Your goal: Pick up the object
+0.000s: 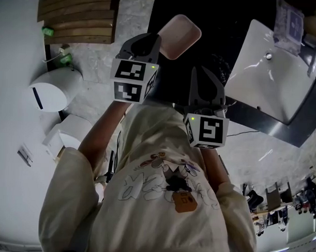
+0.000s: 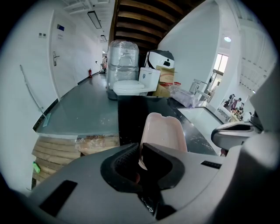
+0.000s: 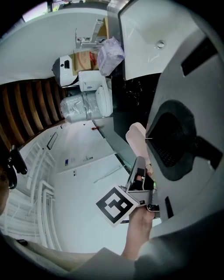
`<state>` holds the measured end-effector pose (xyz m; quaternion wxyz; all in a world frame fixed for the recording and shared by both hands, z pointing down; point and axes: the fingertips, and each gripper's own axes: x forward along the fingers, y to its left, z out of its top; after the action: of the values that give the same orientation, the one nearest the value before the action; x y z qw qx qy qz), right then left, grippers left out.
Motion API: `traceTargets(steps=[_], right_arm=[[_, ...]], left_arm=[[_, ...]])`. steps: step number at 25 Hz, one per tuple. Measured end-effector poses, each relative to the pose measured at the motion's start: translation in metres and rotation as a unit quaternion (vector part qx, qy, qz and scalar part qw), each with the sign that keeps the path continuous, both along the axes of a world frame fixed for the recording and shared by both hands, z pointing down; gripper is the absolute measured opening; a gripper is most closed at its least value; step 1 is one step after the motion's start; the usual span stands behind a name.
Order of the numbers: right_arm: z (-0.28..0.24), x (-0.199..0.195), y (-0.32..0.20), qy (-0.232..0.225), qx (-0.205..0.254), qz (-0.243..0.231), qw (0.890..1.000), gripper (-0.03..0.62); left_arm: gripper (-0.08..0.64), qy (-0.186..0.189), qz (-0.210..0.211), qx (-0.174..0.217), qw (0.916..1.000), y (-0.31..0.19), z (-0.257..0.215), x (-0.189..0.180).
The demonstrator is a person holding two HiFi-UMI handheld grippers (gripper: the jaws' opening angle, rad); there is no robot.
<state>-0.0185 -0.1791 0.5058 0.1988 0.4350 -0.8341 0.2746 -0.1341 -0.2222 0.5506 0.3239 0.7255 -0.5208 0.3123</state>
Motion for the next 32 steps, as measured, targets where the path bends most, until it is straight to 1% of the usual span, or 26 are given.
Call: traceTargets(steps=[11, 16, 23, 28, 32], right_arm=[[-0.022, -0.002, 0.021, 0.002, 0.030, 0.012, 0.999, 0.017], [-0.033, -0.002, 0.033, 0.002, 0.047, 0.021, 0.999, 0.017], [-0.051, -0.002, 0.056, -0.003, 0.072, 0.029, 0.997, 0.017], [-0.059, -0.002, 0.079, -0.003, 0.085, 0.024, 0.996, 0.017], [-0.066, 0.001, 0.099, -0.003, 0.094, 0.031, 0.995, 0.017]], left_arm=[[0.037, 0.011, 0.002, 0.020, 0.9997, 0.026, -0.028, 0.000], [0.037, 0.018, -0.004, 0.030, 0.9994, 0.045, -0.044, -0.002], [0.037, 0.025, -0.007, 0.045, 0.9987, 0.079, -0.065, -0.003], [0.037, 0.039, -0.008, 0.049, 0.9980, 0.112, -0.078, 0.002], [0.037, 0.042, -0.013, 0.057, 0.9974, 0.138, -0.086, 0.003]])
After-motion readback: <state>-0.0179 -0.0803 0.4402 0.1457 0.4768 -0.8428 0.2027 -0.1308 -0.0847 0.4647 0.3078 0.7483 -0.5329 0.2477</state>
